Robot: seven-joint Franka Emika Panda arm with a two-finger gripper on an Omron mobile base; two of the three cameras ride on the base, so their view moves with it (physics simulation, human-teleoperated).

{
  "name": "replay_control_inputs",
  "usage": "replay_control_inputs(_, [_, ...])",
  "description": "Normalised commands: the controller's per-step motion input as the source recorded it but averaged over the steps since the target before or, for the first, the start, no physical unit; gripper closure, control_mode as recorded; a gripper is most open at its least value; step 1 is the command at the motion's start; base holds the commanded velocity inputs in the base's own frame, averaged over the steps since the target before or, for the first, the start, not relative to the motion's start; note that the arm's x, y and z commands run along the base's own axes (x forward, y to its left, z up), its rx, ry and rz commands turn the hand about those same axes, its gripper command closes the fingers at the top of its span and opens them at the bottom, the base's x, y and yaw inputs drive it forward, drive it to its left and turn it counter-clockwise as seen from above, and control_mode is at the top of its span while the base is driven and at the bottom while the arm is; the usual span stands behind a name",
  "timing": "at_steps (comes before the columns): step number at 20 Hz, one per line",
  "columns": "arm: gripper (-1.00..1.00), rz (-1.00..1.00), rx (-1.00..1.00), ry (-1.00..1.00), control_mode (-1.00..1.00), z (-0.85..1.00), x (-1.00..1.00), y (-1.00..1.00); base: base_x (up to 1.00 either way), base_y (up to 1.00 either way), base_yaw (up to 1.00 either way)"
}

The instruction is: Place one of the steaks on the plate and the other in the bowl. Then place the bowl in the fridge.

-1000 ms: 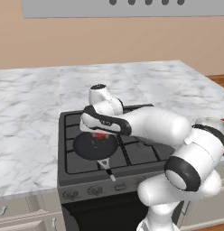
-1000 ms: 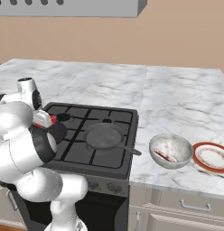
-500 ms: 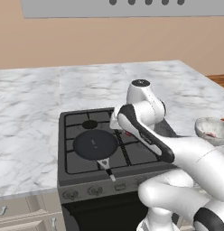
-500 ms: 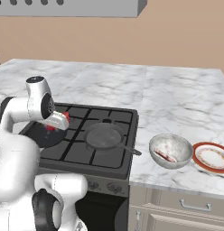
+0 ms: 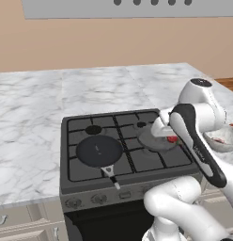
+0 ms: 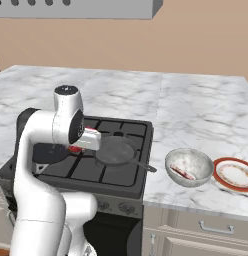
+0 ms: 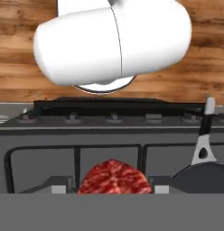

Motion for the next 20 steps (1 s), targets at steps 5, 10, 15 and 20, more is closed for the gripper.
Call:
replay_control_inputs(5, [1.00,-0.03,-0.15,0.11,-1.00,0.04,-0.66,-0.47,0.00,0.00,0.00])
replay_control_inputs(10, [1.00,-0.17,-0.13,0.14,-1.00,0.23,-0.48,-0.08,0.00,0.00,0.00])
replay_control_inputs(15, [1.00,-0.19,0.12,0.11,-1.00,0.06,-0.06,0.05,0.00,0.00,0.00])
replay_control_inputs(20, [1.00,-0.01,0.05,0.00,-1.00,-0.02,-0.15,0.14,0.00,0.00,0.00])
